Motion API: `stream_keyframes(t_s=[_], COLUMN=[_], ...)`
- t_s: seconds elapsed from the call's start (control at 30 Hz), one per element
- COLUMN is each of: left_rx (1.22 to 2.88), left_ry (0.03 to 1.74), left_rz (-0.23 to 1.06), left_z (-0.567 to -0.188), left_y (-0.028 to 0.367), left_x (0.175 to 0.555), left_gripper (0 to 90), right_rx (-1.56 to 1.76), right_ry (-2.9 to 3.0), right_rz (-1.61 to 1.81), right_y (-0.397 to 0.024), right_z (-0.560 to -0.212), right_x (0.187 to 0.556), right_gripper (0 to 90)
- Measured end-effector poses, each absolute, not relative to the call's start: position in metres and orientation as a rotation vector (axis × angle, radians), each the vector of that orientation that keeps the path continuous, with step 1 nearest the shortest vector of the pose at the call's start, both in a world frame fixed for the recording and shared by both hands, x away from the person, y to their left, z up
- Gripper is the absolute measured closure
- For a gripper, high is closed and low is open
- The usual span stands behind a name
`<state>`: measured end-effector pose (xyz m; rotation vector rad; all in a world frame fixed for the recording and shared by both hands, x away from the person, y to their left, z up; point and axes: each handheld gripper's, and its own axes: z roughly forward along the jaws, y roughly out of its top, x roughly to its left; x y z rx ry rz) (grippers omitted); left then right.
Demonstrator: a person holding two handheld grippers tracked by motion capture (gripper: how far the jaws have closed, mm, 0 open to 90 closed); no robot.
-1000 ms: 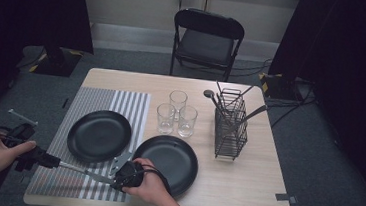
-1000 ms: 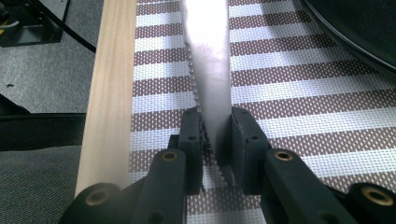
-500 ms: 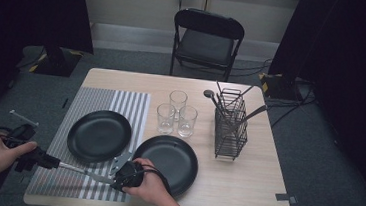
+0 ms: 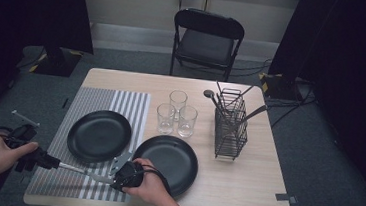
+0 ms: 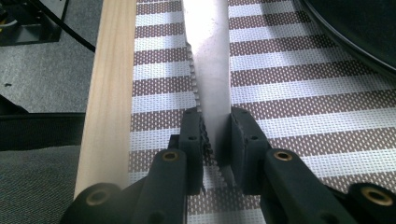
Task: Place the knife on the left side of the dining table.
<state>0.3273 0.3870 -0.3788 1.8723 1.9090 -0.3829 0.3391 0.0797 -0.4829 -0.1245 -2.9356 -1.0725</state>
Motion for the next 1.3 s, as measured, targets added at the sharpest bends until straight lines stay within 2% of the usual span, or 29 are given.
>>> stream_keyframes(t_s=[0.07,0.27,0.33,0.43,0.47,0.6,1.3], left_rx=[1.924,1.941,1.878,1.901,1.859,1.936,1.817], left_ry=[1.872,1.876,1.922,1.914,1.943,1.896,1.973], left_rz=[-0.407,-0.399,-0.371,-0.38,-0.359,-0.38,-0.34], left_z=[-0.379,-0.38,-0.381,-0.382,-0.383,-0.385,-0.394], left_y=[0.39,0.391,0.388,0.389,0.387,0.392,0.388], left_x=[0.328,0.329,0.329,0.329,0.329,0.33,0.328], left_gripper=[65.6,65.0,64.8,64.4,64.3,63.8,62.2], right_rx=[-0.124,-0.125,-0.125,-0.126,-0.125,-0.126,-0.131], right_ry=[-2.937,-2.939,-2.938,-2.938,-2.938,-2.938,-2.935], right_rz=[-1.073,-1.073,-1.073,-1.073,-1.073,-1.073,-1.07], right_y=[0.08,0.08,0.08,0.08,0.08,0.08,0.08], right_z=[-0.483,-0.483,-0.483,-0.483,-0.483,-0.483,-0.483], right_x=[0.339,0.339,0.339,0.339,0.339,0.339,0.34], right_gripper=[76.9,77.0,77.0,77.0,77.1,77.2,76.7])
